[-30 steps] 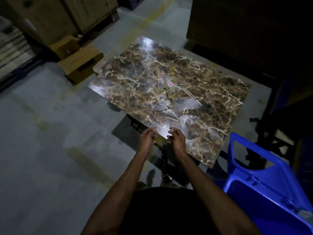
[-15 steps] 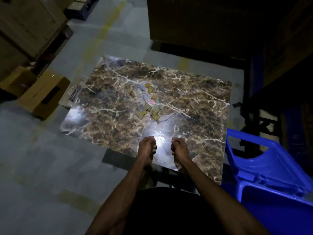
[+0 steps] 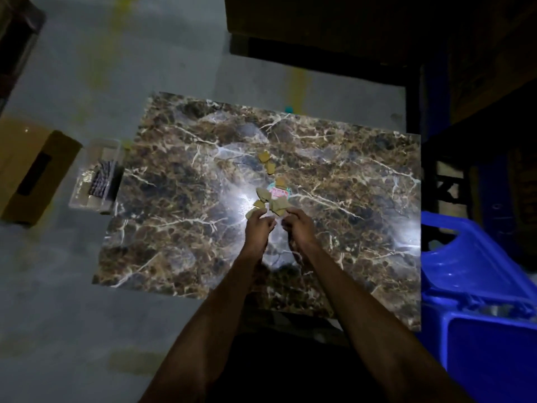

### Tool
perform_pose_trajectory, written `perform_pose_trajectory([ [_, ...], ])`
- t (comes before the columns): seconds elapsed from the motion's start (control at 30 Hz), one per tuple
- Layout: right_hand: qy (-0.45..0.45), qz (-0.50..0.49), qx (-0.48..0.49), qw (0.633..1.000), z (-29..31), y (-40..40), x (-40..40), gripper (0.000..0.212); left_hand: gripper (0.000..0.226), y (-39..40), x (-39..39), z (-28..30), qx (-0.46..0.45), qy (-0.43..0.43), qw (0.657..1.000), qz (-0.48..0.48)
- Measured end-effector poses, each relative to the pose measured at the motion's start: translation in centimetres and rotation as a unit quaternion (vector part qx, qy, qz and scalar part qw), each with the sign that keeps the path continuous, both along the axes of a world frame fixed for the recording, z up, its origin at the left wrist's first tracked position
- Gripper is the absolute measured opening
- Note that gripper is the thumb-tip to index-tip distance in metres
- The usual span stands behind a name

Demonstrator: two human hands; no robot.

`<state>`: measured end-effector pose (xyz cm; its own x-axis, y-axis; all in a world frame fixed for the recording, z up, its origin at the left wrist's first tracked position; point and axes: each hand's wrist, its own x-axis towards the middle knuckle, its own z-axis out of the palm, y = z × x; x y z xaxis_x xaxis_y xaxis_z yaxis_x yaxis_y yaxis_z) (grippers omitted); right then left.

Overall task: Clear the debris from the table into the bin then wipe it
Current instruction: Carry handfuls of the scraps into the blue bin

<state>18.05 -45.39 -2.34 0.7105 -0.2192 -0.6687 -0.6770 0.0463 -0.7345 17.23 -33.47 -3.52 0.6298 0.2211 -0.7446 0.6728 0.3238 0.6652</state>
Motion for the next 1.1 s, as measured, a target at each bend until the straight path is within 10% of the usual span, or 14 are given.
perform_pose_trajectory([
  [0.17, -0.081, 0.020, -0.046, 0.995, -0.4, 0.6, 3.1, 0.031, 0.017, 2.8, 3.2, -0.3, 0.109, -0.085, 0.988, -0.075],
  [0.33, -0.196, 0.169, -0.199, 0.945, 0.4, 0.6, 7.6, 0.027, 0.029, 6.9, 6.2, -0.3, 0.325, -0.250, 0.888, -0.208],
  [0.63, -0.290, 0.366, -0.348, 0.813, -2.0, 1.1, 12.6, 0.037, 0.057, 6.3, 15.0, -2.2, 0.360, -0.286, 0.775, -0.433],
  [0.87, -0.262, 0.179, -0.198, 0.928, -0.9, 0.4, 6.9, 0.030, 0.043, 7.6, 9.6, -3.6, 0.321, -0.367, 0.761, -0.429],
  [1.1, -0.224, 0.097, -0.170, 0.955, -1.3, 3.5, 4.4, 0.038, 0.093, 6.7, 5.4, -3.7, 0.438, -0.369, 0.677, -0.462],
])
